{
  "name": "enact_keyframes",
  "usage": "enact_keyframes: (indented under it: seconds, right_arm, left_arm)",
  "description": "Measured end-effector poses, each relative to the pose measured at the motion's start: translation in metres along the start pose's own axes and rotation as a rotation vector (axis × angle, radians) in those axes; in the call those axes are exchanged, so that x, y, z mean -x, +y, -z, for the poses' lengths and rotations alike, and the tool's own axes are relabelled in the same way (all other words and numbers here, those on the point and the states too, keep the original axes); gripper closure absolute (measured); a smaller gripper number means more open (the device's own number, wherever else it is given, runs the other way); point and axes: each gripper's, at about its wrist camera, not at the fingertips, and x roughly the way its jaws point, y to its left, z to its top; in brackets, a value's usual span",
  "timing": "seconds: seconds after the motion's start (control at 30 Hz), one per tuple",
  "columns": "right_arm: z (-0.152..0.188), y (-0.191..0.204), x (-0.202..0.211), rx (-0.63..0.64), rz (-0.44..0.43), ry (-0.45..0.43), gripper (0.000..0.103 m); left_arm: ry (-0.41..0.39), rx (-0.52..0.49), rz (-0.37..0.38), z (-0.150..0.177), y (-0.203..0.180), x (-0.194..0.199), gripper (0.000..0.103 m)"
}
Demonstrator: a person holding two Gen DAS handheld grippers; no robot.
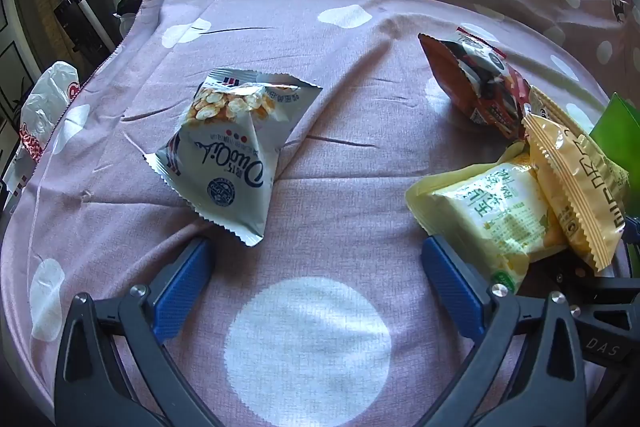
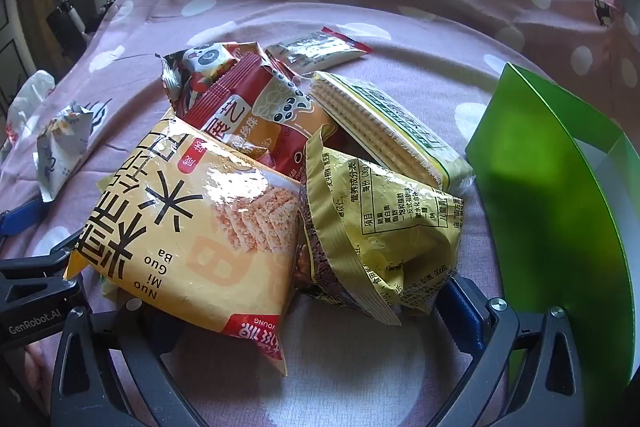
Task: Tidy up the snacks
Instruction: 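Move the right tool toward the yellow rice-cracker bag in the pile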
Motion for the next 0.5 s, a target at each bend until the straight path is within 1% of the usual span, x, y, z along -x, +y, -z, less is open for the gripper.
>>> enact_keyframes:
  seconds: [0.03, 0.13, 0.3, 0.5]
  right_arm:
    - [0.000, 0.000, 0.000, 0.007, 0.010, 0.005, 0.000]
    - [0.000, 0.000, 0.000, 0.004, 0.006, 0.007, 0.001]
    - [0.000, 0.000, 0.000, 0.005, 0.008, 0.006, 0.001]
    - [-0.003, 0.002, 0.001, 0.014, 0.016, 0.021, 0.001]
  left_arm:
    - [0.000, -0.001, -0.001, 0.000, 0.000, 0.000, 0.000]
    - [0.001, -0.001, 0.000, -0.001, 0.000, 0.000, 0.000]
    - [0.030, 0.011, 0.010, -0.004, 0.003, -0.001, 0.000]
    - [0.033, 0.029, 0.013, -0.002, 0.004, 0.011, 0.002]
